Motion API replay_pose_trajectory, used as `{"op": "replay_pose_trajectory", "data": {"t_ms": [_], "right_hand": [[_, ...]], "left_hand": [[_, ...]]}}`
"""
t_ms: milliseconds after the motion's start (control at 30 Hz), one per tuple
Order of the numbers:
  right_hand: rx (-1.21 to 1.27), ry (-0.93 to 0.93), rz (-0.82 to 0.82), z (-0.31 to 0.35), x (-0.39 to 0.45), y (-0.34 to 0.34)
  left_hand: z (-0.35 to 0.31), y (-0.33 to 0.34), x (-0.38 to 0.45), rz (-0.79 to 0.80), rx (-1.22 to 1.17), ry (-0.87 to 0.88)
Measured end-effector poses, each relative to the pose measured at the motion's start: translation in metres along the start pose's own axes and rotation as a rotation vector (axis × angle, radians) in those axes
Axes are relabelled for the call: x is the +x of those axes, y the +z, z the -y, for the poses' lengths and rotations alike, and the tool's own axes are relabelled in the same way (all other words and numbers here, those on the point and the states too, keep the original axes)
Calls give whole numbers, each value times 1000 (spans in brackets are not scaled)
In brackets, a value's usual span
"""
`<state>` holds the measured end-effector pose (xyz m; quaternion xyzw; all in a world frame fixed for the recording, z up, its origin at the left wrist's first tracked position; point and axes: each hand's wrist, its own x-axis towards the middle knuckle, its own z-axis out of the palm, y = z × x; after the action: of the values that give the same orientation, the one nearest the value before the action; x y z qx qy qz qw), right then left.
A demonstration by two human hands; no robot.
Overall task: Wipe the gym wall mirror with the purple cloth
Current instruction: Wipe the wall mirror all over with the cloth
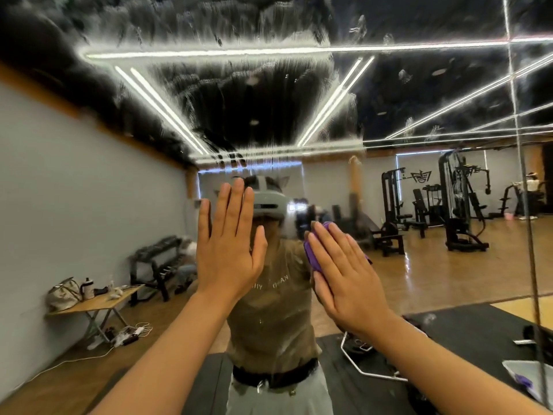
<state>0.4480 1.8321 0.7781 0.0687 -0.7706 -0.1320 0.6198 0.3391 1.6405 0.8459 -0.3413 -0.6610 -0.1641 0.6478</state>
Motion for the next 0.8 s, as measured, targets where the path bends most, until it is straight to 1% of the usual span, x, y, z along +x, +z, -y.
{"op": "replay_pose_trajectory", "data": {"t_ms": [67,100,233,333,400,467,633,700,800], "right_hand": [[-22,-44,1,-12,21,-4],[-20,-29,-5,-18,37,-7],[29,122,-70,-44,117,-21],[33,202,-133,-50,145,-25],[59,248,-167,-41,135,-20],[84,266,-177,-27,103,-13],[28,213,-83,8,-4,3],[13,197,-57,11,-19,4],[3,163,-36,5,-14,2]], "left_hand": [[0,0,0,-4,5,-3],[-1,1,1,-6,4,-4],[-1,0,1,-8,2,-8],[-1,0,1,-20,-5,-7],[-1,0,0,-30,-9,-6],[-2,1,0,-41,-14,-7],[-3,1,1,-57,-22,-14],[-4,0,1,-59,-25,-17],[-4,-1,0,-58,-27,-16]]}}
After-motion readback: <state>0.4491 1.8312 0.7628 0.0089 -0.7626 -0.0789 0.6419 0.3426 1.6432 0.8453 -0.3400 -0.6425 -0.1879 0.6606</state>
